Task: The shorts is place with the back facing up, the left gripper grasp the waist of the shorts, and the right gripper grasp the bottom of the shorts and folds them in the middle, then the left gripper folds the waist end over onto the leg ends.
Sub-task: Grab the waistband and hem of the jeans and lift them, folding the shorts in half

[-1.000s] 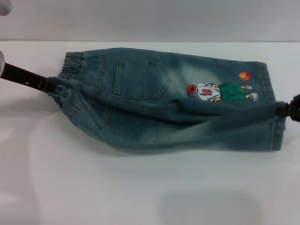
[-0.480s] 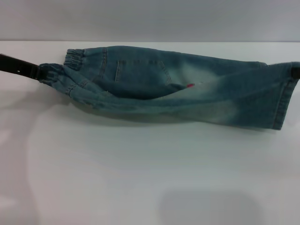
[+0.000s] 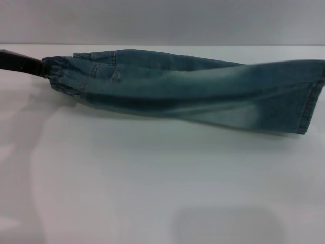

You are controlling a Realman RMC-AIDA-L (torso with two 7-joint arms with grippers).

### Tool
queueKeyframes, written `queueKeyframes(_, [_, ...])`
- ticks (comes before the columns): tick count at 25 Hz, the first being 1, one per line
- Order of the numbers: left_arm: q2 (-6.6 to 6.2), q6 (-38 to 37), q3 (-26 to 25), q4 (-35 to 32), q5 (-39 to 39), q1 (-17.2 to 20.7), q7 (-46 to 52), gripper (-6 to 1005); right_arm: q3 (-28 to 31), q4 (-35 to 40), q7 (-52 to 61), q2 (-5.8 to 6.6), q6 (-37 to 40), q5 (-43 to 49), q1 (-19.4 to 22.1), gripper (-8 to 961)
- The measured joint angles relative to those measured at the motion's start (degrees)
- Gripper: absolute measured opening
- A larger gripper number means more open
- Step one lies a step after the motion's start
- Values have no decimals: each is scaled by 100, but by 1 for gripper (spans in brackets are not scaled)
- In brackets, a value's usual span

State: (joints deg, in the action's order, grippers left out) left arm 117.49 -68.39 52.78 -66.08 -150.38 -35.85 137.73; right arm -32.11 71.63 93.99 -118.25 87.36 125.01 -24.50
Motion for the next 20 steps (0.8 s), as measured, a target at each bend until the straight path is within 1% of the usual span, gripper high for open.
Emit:
queueKeyframes(4, [20, 230, 70, 59, -1, -31, 0, 54, -25, -130, -9, -19, -229, -171, 82, -1])
queueKeyframes(8, [34, 470, 210, 137, 3, -40, 0, 55, -26, -293, -10, -27, -368, -275, 73, 0])
queueKeyframes(11, [37, 642, 363, 235, 19, -53, 0, 56, -35, -402, -9, -29, -442, -355, 44, 18])
queueKeyframes(16, [37, 696, 439, 375, 22, -116, -1, 57, -68, -478, -12, -32, -495, -364, 32, 47])
queueKeyframes(20, [37, 711, 440, 388, 31, -123, -1, 58, -122, -626, -14, -28, -733, -308, 30, 70])
